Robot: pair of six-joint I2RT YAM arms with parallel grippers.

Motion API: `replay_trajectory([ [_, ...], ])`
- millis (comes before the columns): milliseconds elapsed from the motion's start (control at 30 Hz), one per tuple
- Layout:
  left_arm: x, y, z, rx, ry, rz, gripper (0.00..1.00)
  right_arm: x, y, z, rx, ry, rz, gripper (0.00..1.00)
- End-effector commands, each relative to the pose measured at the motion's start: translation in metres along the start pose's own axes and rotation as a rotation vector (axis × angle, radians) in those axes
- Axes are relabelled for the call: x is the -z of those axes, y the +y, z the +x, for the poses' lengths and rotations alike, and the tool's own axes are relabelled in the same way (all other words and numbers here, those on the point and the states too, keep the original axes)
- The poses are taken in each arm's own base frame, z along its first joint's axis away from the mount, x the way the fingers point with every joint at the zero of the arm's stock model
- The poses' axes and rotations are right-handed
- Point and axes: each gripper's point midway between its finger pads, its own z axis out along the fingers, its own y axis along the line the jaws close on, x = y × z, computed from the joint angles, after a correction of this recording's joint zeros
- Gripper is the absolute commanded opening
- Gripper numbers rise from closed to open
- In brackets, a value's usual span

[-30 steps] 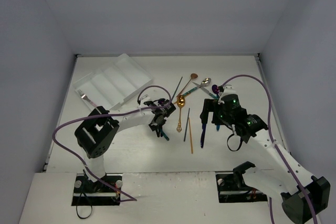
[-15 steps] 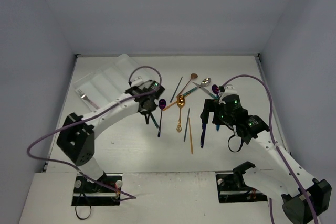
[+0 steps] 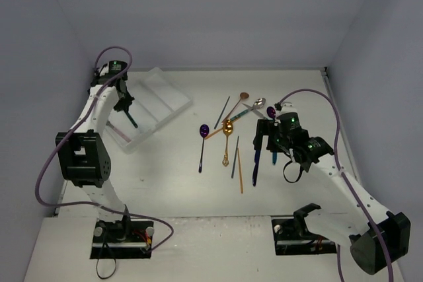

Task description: Sort the eating utensils into containers

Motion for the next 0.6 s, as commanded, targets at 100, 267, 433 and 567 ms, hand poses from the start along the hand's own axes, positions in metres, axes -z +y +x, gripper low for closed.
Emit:
replay_trajectory([
  [100,-0.061,0.032,-0.033,0.043,0.05,-0.014,0.0,-0.001,-0.012,-0.037,-0.041,-0.084,0.081,0.9],
  [267,-0.078,0.034,-0.031,0.057,0.078,-0.031,0.11,-0.003,-0.026,-0.05,-0.053,-0.102,0.133,0.9],
  [433,-0.076,0.039,-0.034,0.068,0.069,-0.041,0.25,-0.01,-0.034,-0.059,-0.057,-0.091,0.16,0.9],
  [567,-0.061,0.04,-0.044,0.057,0.032,-0.023,0.45,-0.019,-0.045,-0.071,-0.055,-0.081,0.203,0.9],
])
